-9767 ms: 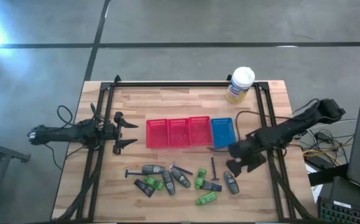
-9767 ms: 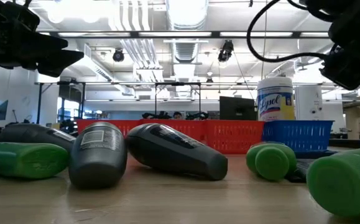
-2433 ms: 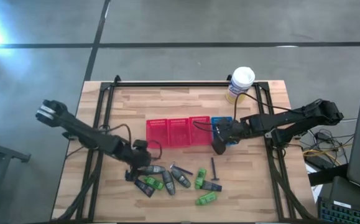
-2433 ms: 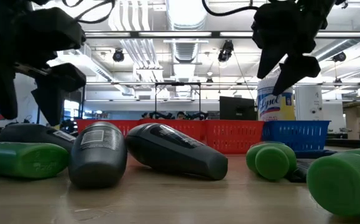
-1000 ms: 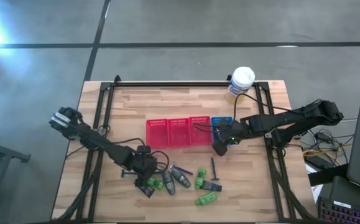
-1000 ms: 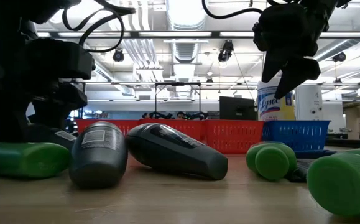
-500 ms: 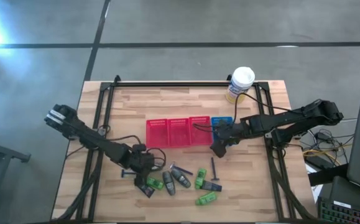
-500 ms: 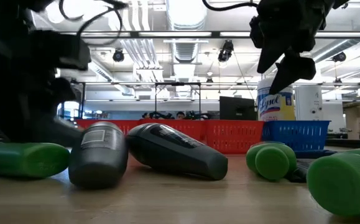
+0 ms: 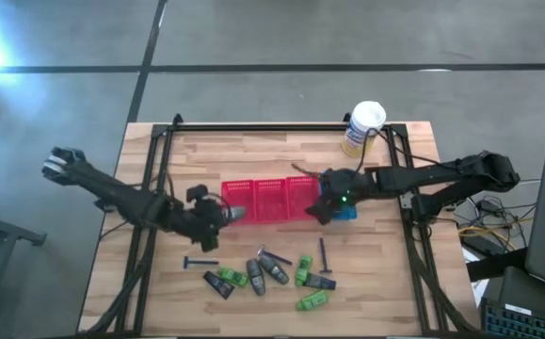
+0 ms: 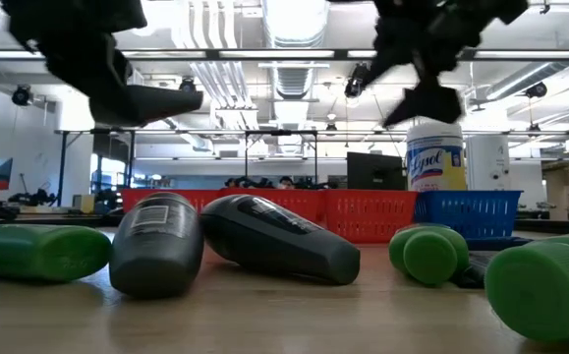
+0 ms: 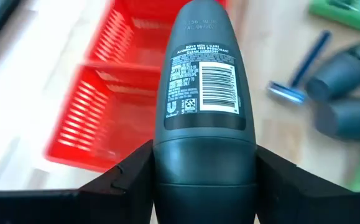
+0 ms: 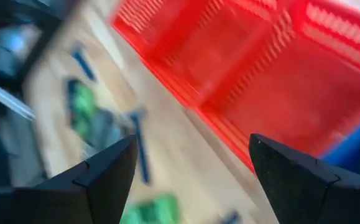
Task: Pick & Place Travel size toiletries
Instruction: Put the gray deodorant into the blue bin
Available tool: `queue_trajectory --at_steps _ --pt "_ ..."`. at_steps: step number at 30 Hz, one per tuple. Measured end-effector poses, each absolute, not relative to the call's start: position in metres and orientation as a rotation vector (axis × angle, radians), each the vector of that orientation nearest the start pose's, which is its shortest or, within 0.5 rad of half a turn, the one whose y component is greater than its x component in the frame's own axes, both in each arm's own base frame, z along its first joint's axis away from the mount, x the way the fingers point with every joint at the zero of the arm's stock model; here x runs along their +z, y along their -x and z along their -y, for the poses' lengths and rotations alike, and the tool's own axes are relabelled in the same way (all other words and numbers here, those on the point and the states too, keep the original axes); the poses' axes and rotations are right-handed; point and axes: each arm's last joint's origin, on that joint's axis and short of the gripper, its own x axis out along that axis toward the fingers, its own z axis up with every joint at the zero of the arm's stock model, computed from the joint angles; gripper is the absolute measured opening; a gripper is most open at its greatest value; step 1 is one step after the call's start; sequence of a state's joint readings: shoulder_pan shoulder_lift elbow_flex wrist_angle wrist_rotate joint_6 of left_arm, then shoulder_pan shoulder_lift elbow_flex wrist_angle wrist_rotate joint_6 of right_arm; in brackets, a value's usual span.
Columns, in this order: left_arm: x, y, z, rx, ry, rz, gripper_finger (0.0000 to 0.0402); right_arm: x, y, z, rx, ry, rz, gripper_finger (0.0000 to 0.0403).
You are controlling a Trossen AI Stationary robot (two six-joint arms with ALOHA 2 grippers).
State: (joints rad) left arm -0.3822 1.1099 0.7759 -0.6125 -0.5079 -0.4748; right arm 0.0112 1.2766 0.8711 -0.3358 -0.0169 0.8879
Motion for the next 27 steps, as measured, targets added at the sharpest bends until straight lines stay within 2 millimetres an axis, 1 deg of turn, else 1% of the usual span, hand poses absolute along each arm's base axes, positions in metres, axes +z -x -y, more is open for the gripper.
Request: queue_trajectory --at_steps 3,7,12,16,22,27 --pt "0.253 -0.204 0.052 0.336 0.019 -0.77 0.0208 0.258 -0.271 0.006 -0.239 -0.915 -0.605 0.0314" --pt "0.273 -0.217 0.039 0.318 -0.102 -0.753 0.0208 0.266 -0.276 0.014 -0.226 -0.957 -0.503 0.0326" --pt "0.287 -0.24 0.019 0.322 -0.23 -0.779 0.0208 0.27 -0.276 0.022 -0.248 -0.993 -0.468 0.034" --pt "0.285 -0.262 0.005 0.284 -0.287 -0.813 0.0208 0.27 -0.276 0.023 -0.26 -1.001 -0.464 0.035" --pt "0.284 -0.3 -0.009 0.245 -0.35 -0.757 0.0208 0.27 -0.276 0.023 -0.286 -0.993 -0.449 0.036" --pt "0.279 -0.322 -0.016 0.224 -0.373 -0.783 0.0208 0.273 -0.277 0.024 -0.286 -0.99 -0.438 0.0357"
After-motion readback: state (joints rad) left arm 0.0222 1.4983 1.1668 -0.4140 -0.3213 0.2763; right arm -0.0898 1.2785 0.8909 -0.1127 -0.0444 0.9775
